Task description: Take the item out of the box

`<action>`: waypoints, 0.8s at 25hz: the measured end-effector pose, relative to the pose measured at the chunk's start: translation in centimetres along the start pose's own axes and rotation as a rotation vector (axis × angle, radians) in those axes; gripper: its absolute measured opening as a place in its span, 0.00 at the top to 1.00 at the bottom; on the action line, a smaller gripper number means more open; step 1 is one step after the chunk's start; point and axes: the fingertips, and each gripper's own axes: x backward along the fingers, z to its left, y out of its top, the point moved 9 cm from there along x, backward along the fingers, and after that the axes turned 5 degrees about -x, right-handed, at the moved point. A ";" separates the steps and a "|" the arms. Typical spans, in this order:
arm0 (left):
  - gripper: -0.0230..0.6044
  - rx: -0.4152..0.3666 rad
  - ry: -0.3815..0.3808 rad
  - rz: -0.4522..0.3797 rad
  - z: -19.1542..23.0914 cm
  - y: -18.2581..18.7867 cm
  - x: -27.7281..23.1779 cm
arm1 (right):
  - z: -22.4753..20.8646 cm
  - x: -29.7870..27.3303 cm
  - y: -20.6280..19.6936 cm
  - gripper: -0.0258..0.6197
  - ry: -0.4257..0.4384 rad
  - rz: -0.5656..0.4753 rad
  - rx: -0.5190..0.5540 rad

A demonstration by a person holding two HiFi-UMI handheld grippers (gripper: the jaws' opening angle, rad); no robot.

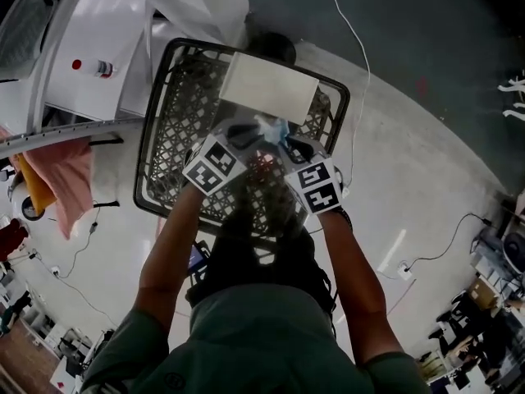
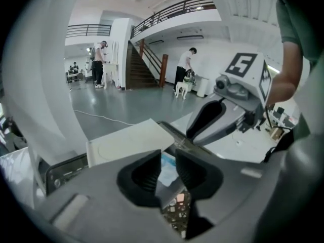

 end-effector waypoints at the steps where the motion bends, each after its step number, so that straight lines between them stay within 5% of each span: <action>1: 0.82 0.006 -0.006 0.009 0.1 -0.5 -0.8 | -0.3 -0.6 -0.3 0.85 0.001 0.011 -0.004; 20: 0.73 -0.004 -0.067 0.122 2.9 -5.6 -7.9 | -2.7 -8.7 -2.9 0.77 0.036 0.153 0.006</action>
